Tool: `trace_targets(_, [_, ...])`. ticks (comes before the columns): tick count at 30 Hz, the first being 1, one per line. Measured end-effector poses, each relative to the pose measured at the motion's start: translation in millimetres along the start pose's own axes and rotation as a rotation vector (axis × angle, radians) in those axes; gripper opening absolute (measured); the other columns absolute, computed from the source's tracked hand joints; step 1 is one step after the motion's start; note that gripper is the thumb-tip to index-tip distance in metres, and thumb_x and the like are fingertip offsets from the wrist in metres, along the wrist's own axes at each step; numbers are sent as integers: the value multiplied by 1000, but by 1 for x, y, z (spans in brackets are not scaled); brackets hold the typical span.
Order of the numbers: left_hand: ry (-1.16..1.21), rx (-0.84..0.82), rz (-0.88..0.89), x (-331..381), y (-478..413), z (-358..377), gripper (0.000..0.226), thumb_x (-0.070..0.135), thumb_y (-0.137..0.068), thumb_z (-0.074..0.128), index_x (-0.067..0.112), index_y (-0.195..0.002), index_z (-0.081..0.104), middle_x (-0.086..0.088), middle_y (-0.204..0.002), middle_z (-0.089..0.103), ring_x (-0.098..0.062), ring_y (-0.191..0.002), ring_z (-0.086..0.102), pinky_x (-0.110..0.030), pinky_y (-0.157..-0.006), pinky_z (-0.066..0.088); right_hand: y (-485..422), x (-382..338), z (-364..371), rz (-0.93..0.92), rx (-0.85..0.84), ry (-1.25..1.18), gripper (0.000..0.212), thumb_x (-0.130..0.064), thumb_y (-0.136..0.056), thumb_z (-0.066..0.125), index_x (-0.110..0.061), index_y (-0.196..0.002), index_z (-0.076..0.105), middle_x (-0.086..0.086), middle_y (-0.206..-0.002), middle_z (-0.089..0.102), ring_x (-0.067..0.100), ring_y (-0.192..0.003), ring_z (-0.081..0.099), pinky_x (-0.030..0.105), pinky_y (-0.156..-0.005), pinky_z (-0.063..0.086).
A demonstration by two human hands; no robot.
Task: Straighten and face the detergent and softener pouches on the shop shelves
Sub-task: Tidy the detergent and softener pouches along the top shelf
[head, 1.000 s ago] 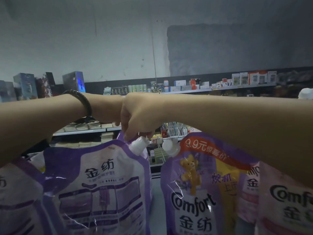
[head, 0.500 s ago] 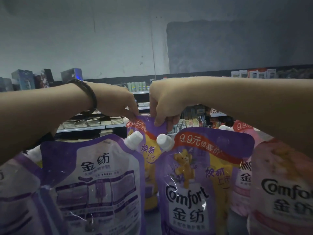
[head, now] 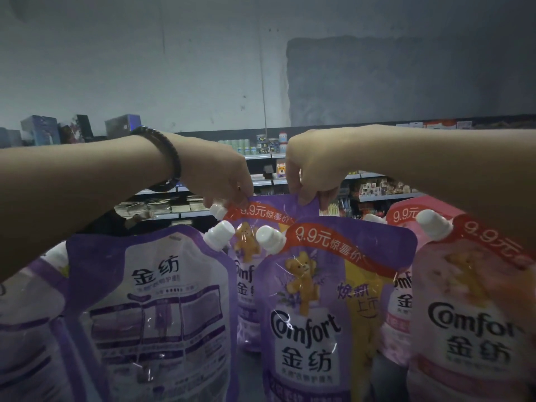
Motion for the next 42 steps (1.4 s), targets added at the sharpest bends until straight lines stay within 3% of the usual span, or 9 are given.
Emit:
trace_targets(2, [22, -17, 3, 9, 0, 0, 18, 38, -108, 59, 39, -104, 76, 15, -87, 78, -8, -65, 77, -34, -81, 61, -6, 11, 2, -25, -22, 14, 11, -10, -92, 82, -9, -102, 78, 9, -76, 80, 20, -62, 79, 30, -56, 64])
trace_targets(11, [62, -70, -11, 39, 4, -10, 19, 35, -108, 59, 31, -103, 76, 5, -89, 78, -20, -59, 77, -40, -89, 59, 9, 32, 0, -39, -8, -28, 14, -14, -93, 81, -12, -106, 75, 7, -83, 81, 18, -65, 79, 27, -54, 62])
trace_targets(18, [117, -78, 43, 54, 0, -15, 21, 37, -108, 60, 49, -94, 70, 12, -85, 77, -17, -51, 70, -28, -66, 58, 26, 44, -3, -57, -30, -18, 7, -14, -95, 79, -14, -101, 76, 7, -83, 81, 19, -67, 80, 28, -57, 62])
trace_targets(24, [153, -100, 41, 59, -3, -19, 21, 35, -105, 64, 52, -94, 69, 13, -79, 77, -11, -50, 61, -23, -51, 53, 37, 49, -4, -78, -33, -23, 7, -14, -95, 80, -17, -96, 74, 10, -86, 82, 22, -70, 81, 36, -66, 67])
trace_targets(31, [69, -119, -5, 65, 1, -20, 25, 39, -106, 61, 49, -84, 66, 10, -85, 77, -7, -48, 62, -29, -58, 53, 40, 55, 0, -81, -27, -44, 8, -16, -94, 80, -21, -94, 74, 9, -89, 82, 24, -71, 81, 40, -70, 68])
trace_targets(37, [108, -129, -56, 63, 5, -14, 21, 38, -109, 58, 45, -91, 67, 1, -94, 76, -16, -52, 66, -42, -69, 64, 40, 61, 3, -98, 6, -81, 8, -17, -94, 81, -21, -93, 74, 12, -89, 81, 25, -69, 80, 47, -74, 68])
trace_targets(42, [179, -83, -120, 60, 12, -14, 28, 43, -105, 61, 39, -78, 67, 8, -72, 72, -21, -63, 74, -38, -70, 67, 45, 63, 5, -115, 27, -110, 5, -20, -94, 81, -22, -96, 76, 6, -88, 81, 21, -70, 80, 41, -71, 68])
Point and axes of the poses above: each hand's wrist, its own y-axis away from the middle knuckle, its own z-axis out of the palm, x = y × z, the point moved 9 cm from there along -y, towards the middle knuckle
